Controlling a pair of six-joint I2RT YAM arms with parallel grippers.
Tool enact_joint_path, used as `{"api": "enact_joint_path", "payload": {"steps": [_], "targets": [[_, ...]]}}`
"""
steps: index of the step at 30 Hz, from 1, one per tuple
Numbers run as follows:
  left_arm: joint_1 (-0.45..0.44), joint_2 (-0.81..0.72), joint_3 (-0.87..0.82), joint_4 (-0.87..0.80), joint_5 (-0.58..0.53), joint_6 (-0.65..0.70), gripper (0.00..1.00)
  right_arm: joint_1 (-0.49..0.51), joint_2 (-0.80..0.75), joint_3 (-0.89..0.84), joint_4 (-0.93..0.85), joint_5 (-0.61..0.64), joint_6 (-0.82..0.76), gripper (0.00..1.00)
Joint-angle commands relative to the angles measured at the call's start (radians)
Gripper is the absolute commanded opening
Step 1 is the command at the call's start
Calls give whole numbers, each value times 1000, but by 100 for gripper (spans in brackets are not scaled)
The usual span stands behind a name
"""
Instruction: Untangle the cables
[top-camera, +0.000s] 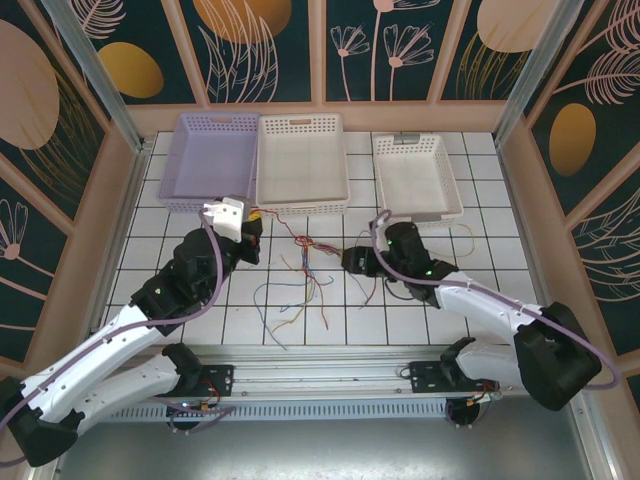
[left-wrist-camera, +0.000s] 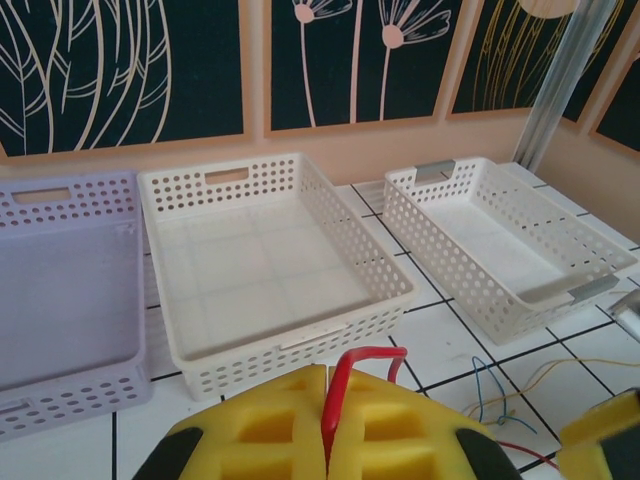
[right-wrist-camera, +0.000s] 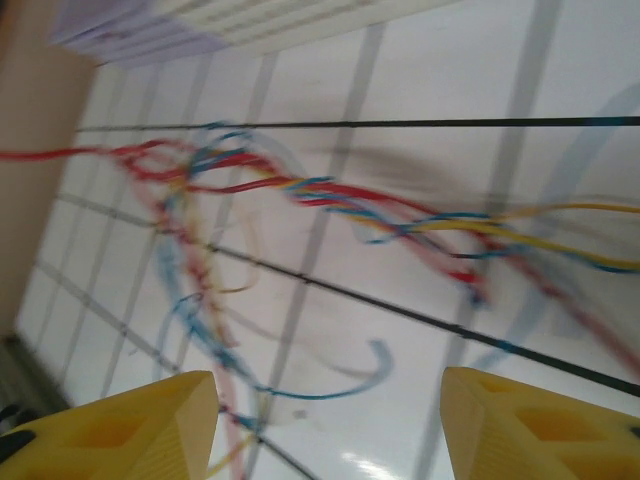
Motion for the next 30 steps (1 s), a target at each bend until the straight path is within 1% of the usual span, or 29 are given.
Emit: {"api": "enact_joint_path", "payload": {"steps": [1,4,9,14,17,20,21,24,26,27,29,30], "targets": [[4,-17,-17,58,-6,2,0,116,99,54,153,-29,-35,62],[5,-21,-22,59,-6,2,0,194,194,86,204,-12,-60,60],[4,-32,-26,61,-9,4,0,228,272,81,318,-25,-47,57],[3,-37,-28,60,-11,4,0,262,338,149,242,72,-80,49],[4,-39,-28,61,-10,5,0,263,343,149,230,110,-89,42],[5,-46,-30,61,-14,8,0,263,345,146,229,132,-92,26],[5,-48,-30,61,-19,7,0,264,343,143,229,139,-90,23],[5,-53,-32,63,-21,5,0,263,343,130,239,142,-93,20],[5,-50,-32,63,-20,5,0,263,349,129,239,137,-96,13],[4,-49,-30,61,-20,5,0,263,349,128,240,141,-94,11],[4,-49,-30,61,-21,6,0,263,347,124,243,145,-92,12],[4,-50,-32,61,-21,5,0,263,344,125,239,145,-94,15]]}}
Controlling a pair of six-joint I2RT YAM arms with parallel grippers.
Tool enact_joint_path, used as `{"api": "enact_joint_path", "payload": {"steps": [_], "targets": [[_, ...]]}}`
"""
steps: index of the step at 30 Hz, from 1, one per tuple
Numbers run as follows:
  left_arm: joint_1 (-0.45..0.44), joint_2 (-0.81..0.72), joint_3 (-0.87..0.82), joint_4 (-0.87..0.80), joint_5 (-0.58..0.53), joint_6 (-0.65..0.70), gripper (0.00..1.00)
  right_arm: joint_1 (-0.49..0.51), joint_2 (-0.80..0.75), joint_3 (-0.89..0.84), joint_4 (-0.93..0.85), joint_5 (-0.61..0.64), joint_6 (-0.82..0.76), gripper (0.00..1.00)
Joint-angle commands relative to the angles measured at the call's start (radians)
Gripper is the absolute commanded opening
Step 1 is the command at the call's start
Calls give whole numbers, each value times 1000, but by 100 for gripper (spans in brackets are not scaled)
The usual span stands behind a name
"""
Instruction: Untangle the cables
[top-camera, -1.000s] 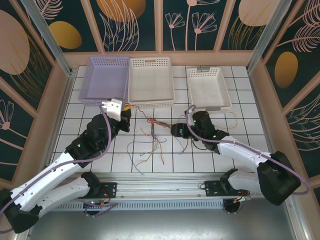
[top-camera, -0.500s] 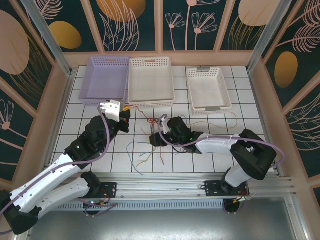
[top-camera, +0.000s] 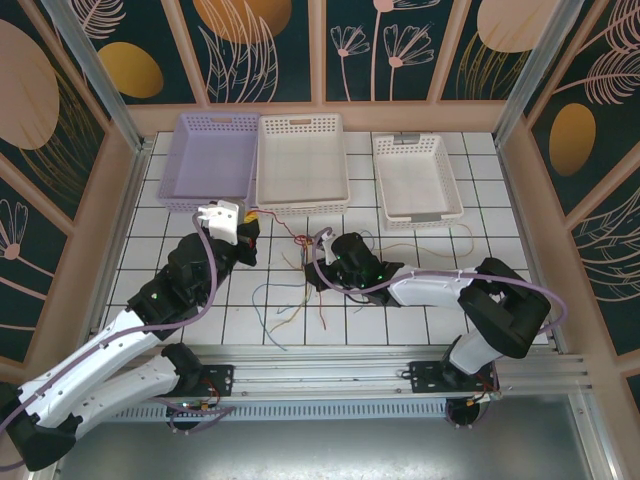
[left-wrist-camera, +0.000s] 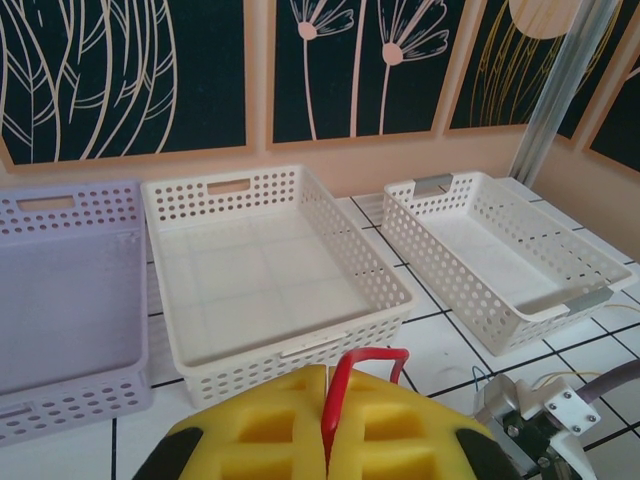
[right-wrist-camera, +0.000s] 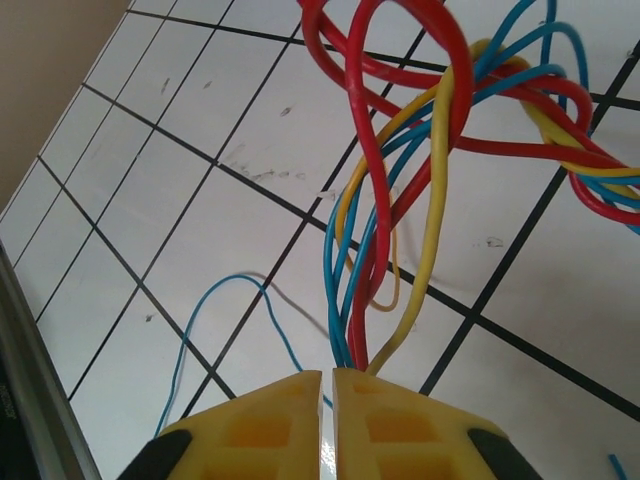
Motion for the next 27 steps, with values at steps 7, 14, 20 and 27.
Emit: {"api": "enact_joint_path", "payload": {"steps": [7,14,20,27], "targets": [[4,-3,-2,40,-7,3,0,7,4,10,-14,65,-21,49],[5,-11,-7,43,-7,4,0,8,46,45,-21,87,-34,35],[4,-15,-7,43,-6,4,0,10,81,46,22,14,-21,36],[4,-26,-4,37,-40,10,0,9,55,29,-19,101,-13,0]]}}
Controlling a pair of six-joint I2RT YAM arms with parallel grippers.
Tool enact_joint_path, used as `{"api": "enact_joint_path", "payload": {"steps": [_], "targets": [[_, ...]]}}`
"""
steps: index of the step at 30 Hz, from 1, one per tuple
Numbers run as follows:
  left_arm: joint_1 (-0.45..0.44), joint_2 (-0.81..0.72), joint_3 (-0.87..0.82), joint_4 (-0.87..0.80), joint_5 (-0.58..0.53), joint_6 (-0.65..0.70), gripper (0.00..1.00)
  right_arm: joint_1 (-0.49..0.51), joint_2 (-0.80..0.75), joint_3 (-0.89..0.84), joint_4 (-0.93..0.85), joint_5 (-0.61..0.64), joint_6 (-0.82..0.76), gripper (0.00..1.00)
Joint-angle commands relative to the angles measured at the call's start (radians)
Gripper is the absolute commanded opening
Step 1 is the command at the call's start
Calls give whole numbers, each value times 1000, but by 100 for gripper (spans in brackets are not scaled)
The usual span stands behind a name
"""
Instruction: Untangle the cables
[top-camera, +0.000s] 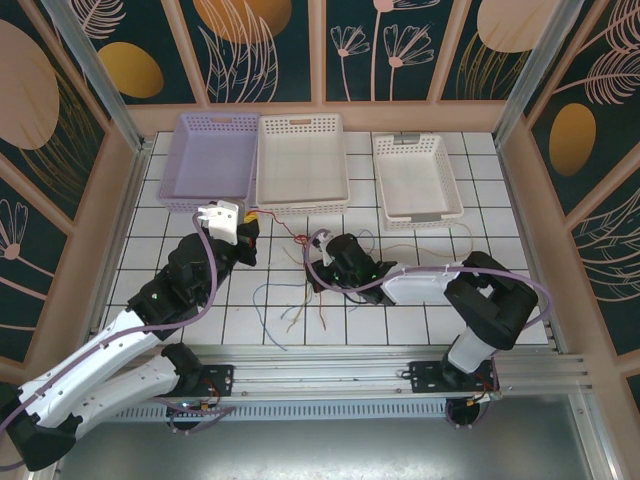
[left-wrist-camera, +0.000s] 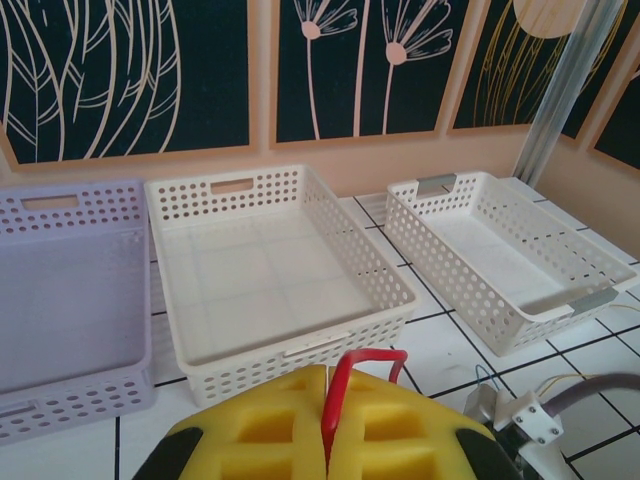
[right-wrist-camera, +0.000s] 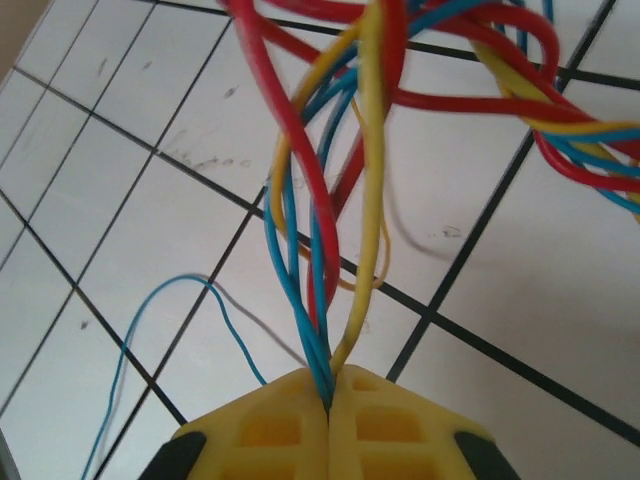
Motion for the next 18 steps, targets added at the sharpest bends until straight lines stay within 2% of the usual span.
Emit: {"api": "enact_joint_path", "payload": {"steps": [1,7,15,18], "targets": [[5,-31,1,33,-54,13,0,4,-31,-11,-8,57,5,0],[5,-80,90,-39,-236,5,0,-51,-51,-105,-52,77,43,0],[4,-60,294,-225,-357,-51,0,-195,-91,-274,15,4,132,0],[4,-39,392,-284,-359,-56,0,-214,-110,-300,17,3,134,0]]}}
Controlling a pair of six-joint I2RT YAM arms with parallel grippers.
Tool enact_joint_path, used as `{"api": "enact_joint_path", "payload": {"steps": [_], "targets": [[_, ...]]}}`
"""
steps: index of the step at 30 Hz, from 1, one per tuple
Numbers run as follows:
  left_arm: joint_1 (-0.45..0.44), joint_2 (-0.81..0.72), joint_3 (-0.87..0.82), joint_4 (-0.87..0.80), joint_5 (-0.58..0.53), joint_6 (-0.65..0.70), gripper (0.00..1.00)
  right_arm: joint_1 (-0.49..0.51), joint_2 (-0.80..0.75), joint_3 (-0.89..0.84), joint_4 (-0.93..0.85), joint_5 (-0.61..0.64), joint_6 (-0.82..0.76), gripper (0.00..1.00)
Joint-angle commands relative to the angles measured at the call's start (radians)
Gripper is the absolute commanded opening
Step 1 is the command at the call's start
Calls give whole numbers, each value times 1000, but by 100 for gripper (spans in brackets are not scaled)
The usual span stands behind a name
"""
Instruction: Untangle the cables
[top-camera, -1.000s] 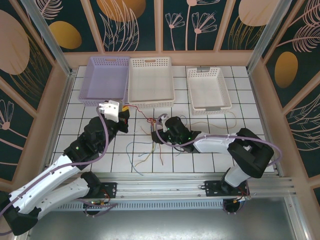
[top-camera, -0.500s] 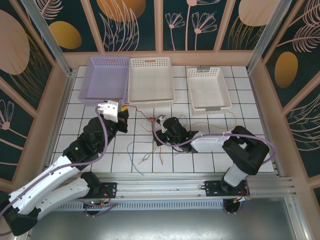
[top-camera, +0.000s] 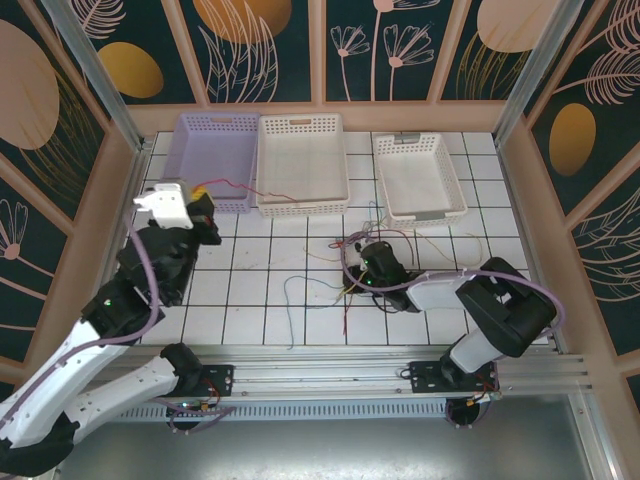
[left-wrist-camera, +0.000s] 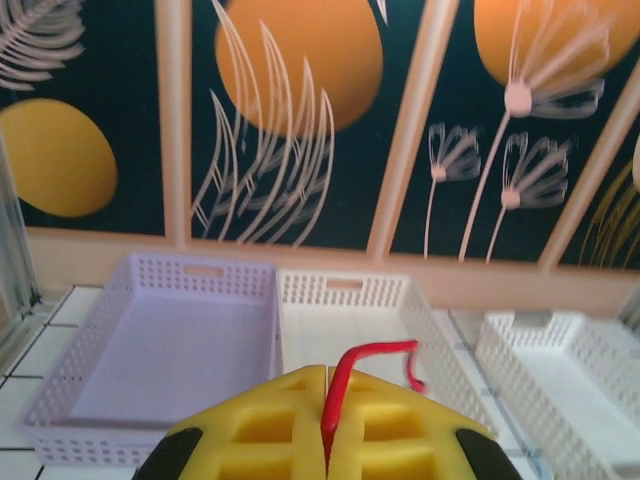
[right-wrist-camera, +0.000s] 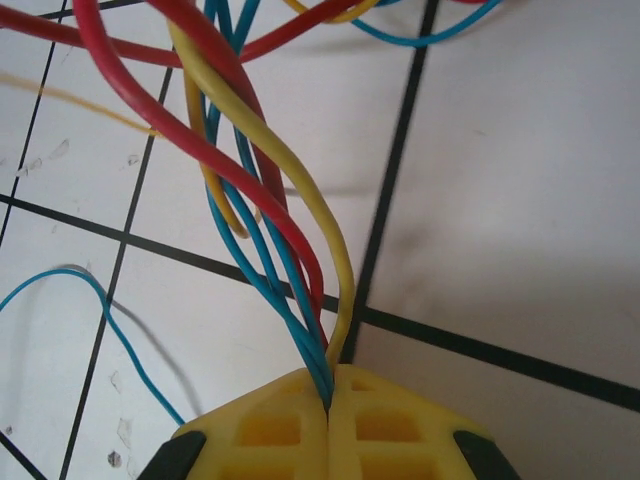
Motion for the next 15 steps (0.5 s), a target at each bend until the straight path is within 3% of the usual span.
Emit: {"api": "enact_joint_path", "payload": {"steps": [1,9,15], "targets": [[5,21,115,-92,-50,-25,0,-19,-22,-46,-30,-1,27,0],[4,99,299,-120,110,-54,0,12,-89,-59,24,-46,1,0],[4,187,322,-29,129,14,0,103,-225,-32,-12,-16,-47,0]]}}
